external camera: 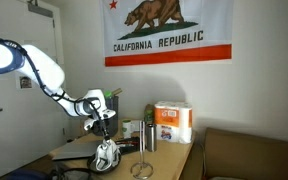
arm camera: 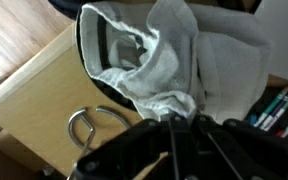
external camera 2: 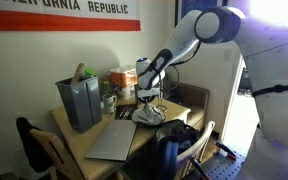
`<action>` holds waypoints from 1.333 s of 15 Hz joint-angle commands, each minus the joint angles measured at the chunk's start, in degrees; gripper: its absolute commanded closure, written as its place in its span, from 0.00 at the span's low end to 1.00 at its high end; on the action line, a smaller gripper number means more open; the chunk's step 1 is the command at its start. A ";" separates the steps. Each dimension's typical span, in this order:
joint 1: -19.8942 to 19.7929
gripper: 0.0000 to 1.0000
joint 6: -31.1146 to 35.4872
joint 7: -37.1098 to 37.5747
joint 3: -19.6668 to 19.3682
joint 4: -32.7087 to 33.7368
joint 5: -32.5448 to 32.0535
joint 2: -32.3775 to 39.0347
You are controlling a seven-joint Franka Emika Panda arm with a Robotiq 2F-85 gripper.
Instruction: Use the towel to wipe the bowl
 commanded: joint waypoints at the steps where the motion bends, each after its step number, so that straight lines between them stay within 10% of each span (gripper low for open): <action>1: -0.25 0.95 -0.71 -0.73 -1.46 2.78 0.03 -2.19; 16: 0.35 0.94 0.15 8.88 -10.49 16.53 -8.19 6.78; 17: 0.53 0.69 -0.77 8.97 -10.44 16.39 -8.22 7.63; 20: 0.63 0.62 -1.36 8.63 -9.84 16.22 -7.59 9.83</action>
